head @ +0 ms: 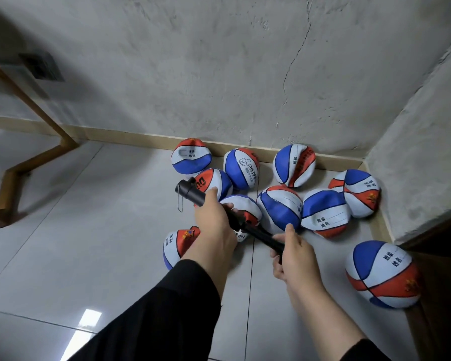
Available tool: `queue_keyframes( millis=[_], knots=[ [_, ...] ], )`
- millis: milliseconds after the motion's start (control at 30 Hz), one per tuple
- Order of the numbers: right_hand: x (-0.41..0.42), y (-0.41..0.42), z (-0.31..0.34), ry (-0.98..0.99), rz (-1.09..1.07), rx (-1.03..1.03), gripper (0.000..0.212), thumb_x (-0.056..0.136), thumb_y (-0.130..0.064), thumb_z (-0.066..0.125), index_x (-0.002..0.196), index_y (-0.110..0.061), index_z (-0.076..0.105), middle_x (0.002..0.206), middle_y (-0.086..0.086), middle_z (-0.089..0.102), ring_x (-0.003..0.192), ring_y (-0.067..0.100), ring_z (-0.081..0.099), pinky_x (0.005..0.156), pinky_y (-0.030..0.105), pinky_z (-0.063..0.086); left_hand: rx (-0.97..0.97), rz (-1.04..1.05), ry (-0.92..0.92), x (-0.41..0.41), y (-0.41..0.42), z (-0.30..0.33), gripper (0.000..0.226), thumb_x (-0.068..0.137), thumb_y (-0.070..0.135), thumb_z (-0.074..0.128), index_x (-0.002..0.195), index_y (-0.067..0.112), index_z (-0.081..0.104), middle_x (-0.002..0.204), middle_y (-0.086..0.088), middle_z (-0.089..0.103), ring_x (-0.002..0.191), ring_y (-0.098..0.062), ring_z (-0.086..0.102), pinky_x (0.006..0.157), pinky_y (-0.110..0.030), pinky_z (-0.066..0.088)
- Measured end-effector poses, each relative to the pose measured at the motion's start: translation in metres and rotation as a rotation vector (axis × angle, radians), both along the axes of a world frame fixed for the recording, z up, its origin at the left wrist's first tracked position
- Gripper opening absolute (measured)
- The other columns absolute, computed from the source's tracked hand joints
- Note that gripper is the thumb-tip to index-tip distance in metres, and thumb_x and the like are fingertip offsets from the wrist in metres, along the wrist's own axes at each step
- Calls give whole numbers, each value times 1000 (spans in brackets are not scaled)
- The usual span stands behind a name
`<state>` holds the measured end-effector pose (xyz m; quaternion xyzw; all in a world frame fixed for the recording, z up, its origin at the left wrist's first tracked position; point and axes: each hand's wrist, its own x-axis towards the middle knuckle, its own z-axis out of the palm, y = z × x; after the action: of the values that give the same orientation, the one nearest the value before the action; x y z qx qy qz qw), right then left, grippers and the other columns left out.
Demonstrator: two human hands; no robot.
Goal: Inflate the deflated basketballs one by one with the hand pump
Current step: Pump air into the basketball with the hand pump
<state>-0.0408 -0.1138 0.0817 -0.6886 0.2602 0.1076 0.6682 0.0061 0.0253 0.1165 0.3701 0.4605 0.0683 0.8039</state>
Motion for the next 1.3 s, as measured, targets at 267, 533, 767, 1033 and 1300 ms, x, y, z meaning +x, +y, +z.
queue_keyframes(
  millis=[267,533,767,1033,1300],
  knots=[
    [11,17,-15,3,71,-96,68,104,-60,32,83,-6,69,57,9,63,41,21,48,51,34,41,160,2,53,-8,-30,-12,15,97,25,56,86,16,52,71,-3,44,63,-19,43,60,-30,39],
    [13,22,-15,-30,131,-185,64,101,-64,32,80,-16,68,72,9,73,63,30,66,61,42,55,120,-23,37,-10,-42,-19,11,94,23,58,103,16,61,74,-7,58,68,-25,58,69,-40,56],
    [6,-14,-25,39,-3,-159,63,108,-49,33,87,2,62,48,7,55,33,19,39,41,25,31,77,69,18,5,7,-22,19,96,29,58,101,11,56,57,-4,57,49,-20,52,51,-28,45],
    [9,1,-12,-59,108,-176,64,100,-60,33,82,-5,61,62,8,57,53,24,48,53,28,39,70,33,16,-6,-24,-21,24,92,34,55,90,10,57,69,-11,55,51,-22,51,53,-29,45],
    [12,9,-10,-68,148,-207,74,82,-74,26,91,-11,64,72,14,62,60,26,53,63,37,45,39,-57,-39,-17,-47,-12,24,86,29,55,78,7,56,59,-13,57,52,-27,54,63,-38,50]
  ],
)
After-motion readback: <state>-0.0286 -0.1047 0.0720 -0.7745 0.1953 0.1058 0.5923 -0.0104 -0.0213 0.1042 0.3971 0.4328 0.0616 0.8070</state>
